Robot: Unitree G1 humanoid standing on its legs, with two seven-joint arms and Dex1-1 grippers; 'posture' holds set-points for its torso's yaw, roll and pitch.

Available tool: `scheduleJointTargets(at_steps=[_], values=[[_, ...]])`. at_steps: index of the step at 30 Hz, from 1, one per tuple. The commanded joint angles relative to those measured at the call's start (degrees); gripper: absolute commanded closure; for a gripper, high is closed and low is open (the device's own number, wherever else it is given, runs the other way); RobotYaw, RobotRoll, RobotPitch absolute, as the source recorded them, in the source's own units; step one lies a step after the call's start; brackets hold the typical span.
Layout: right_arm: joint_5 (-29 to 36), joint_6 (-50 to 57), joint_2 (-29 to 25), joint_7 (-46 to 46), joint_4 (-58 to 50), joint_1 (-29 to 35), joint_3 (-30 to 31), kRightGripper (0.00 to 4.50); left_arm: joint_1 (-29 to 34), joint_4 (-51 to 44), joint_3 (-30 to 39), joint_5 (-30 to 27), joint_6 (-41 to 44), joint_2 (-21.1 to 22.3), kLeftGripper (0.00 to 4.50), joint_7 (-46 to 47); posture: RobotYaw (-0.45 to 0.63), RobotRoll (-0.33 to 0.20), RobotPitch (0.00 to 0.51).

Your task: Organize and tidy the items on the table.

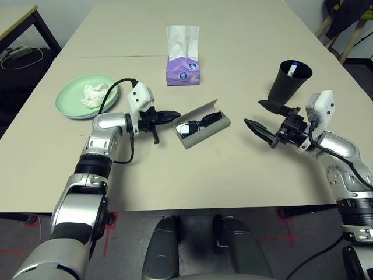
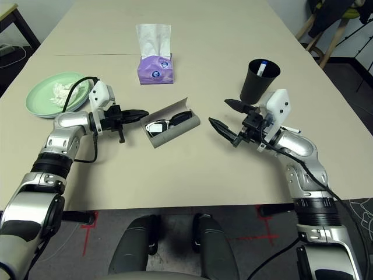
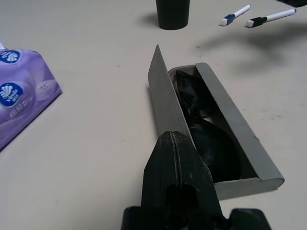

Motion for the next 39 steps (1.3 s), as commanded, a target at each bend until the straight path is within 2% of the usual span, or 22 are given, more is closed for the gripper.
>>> scheduleJointTargets(at_steps=[1, 9, 16, 22, 31, 35, 39], values=[[-0.73, -0.51, 0.60, -0.76, 0.79, -0.51, 0.57, 0.00, 2.46, -3.64, -1.32, -0.94, 1.91, -0.68, 4.46, -0.93, 0.05, 0.000, 0.172], [-1.02, -1.05, 0.80, -0.28, 1.83, -1.82, 0.78, 0.00, 6.85, -12.78, -2.17, -2.52, 6.69, -0.88, 4.46, -0.65, 0.06, 0.000, 0.174], [-1.07, -1.23, 0.95, -0.09, 1.92, -2.34, 1.04, 0.00, 9.34, -16.73, -3.28, -2.13, 8.83, -0.50, 4.46, 0.29, 0.06, 0.000, 0.176], [-1.08, -1.43, 0.90, 0.01, 1.74, -2.58, 1.15, 0.00, 10.73, -16.62, -5.66, 1.16, 8.02, 0.82, 4.46, 2.08, 0.06, 0.000, 0.176], [-1.15, -1.52, 0.45, -0.17, 1.26, -2.76, 0.85, 0.00, 9.38, -14.50, -8.63, 4.65, 7.73, 2.98, 4.46, 3.13, 0.05, 0.000, 0.168], [-1.61, -1.98, 0.22, -0.20, 1.83, -2.65, 0.83, 0.00, 8.35, -13.99, -6.95, 2.97, 7.20, 2.57, 4.46, 3.70, 0.05, 0.000, 0.165], [-1.43, -1.66, 0.17, 0.10, 1.91, -2.47, 0.84, 0.00, 5.43, -13.67, -2.59, -2.30, 6.23, 2.14, 4.46, 2.28, 0.06, 0.000, 0.164]])
